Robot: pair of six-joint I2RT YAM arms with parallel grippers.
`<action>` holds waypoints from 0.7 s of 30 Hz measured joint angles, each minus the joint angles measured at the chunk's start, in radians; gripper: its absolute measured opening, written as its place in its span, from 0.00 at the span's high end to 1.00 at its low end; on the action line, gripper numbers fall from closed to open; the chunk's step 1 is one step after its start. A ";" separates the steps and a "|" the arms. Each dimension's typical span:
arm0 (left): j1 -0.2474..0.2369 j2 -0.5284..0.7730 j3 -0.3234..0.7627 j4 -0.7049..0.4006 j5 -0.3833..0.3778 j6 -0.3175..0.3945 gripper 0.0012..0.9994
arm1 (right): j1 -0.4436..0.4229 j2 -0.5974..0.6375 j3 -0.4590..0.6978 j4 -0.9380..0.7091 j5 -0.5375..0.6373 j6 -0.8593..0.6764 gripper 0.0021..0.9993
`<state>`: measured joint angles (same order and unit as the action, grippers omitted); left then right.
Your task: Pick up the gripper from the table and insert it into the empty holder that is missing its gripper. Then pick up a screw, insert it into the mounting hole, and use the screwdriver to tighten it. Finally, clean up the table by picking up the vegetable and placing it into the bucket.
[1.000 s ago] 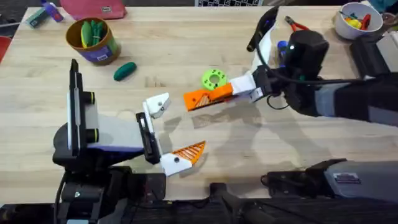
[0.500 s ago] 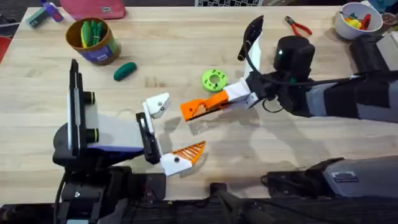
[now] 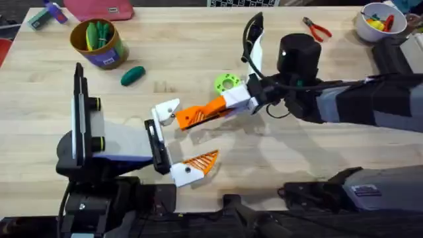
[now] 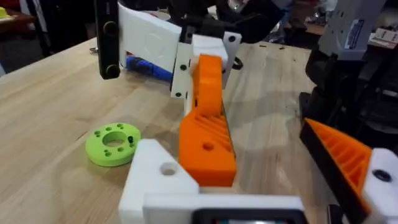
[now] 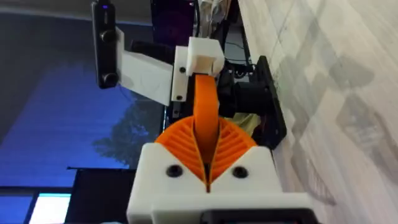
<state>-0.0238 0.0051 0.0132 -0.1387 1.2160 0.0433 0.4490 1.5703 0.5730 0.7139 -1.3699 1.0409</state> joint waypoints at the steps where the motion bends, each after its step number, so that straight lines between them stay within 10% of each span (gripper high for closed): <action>1: 0.000 0.000 0.000 0.000 0.000 0.000 0.01 | 0.004 0.000 0.003 0.000 0.004 0.000 0.99; 21: 0.000 0.000 0.000 0.000 -0.001 0.000 0.01 | 0.022 0.000 0.006 0.003 0.023 0.033 0.99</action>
<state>-0.0238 0.0051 0.0132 -0.1387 1.2152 0.0433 0.4710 1.5703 0.5789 0.7170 -1.3468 1.0740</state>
